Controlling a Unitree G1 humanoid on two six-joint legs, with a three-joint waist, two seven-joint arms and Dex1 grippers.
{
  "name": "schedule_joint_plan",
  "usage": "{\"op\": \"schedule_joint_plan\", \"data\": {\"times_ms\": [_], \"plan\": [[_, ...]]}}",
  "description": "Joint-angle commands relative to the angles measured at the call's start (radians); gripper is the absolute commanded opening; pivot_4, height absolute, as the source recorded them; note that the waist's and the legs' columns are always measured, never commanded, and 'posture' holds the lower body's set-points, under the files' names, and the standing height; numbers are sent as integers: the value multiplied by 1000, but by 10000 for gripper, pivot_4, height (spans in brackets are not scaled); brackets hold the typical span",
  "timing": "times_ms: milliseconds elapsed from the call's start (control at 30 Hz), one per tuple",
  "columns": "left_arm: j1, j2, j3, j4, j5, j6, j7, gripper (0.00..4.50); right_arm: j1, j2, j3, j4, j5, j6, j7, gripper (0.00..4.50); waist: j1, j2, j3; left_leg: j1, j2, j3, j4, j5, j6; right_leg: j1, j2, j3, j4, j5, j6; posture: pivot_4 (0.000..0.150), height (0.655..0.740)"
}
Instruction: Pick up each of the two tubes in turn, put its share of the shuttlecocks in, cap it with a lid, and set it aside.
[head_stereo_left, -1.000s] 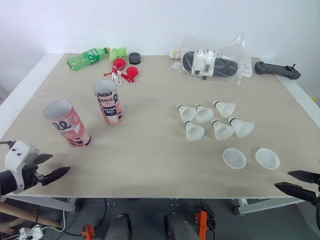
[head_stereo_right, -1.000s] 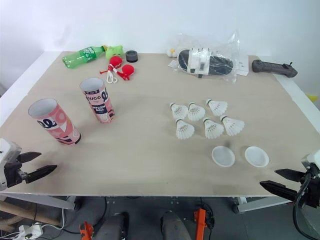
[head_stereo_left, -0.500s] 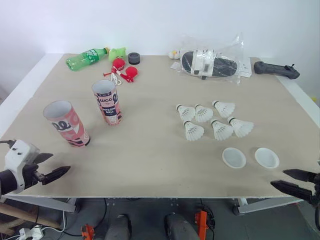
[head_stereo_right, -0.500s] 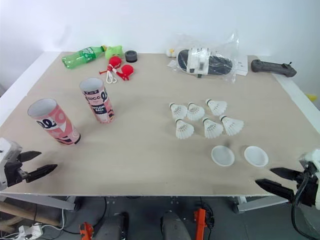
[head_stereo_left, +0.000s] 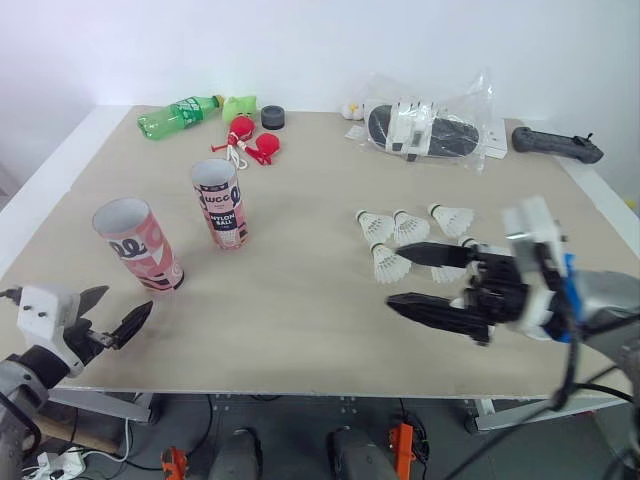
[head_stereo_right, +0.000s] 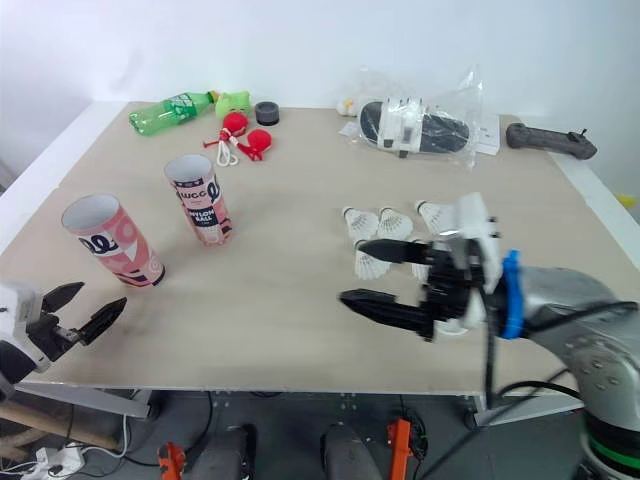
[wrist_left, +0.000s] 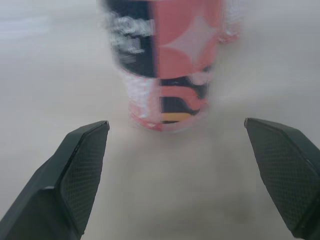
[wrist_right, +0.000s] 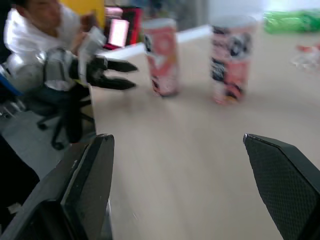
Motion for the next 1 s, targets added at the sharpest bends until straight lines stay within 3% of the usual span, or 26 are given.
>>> {"op": "schedule_joint_plan", "data": {"times_ms": [33, 300, 1000], "plan": [[-36, -57, -44, -8, 29, -85, 65, 45000, -67, 47, 82, -21, 2, -22, -50, 44290, 3, -1, 0, -2, 1, 0, 2, 0, 0, 0, 0, -2, 0, 0, 0, 1500, 7400], [-159, -84, -131, 117, 97, -177, 130, 45000, -136, 94, 204, 48, -94, -83, -19, 44290, 17, 0, -1, -3, 11, 4, 10, 1, 1, 2, 5, -9, 0, 4, -8, 1500, 7400], [-455, -117, -242, 531, 133, -344, 149, 45000, -156, 121, 261, 65, -176, -128, 12, 44290, 21, 0, -1, -4, 15, 3, 10, 1, 2, 1, 10, -10, 1, 9, -8, 1500, 7400]]}}
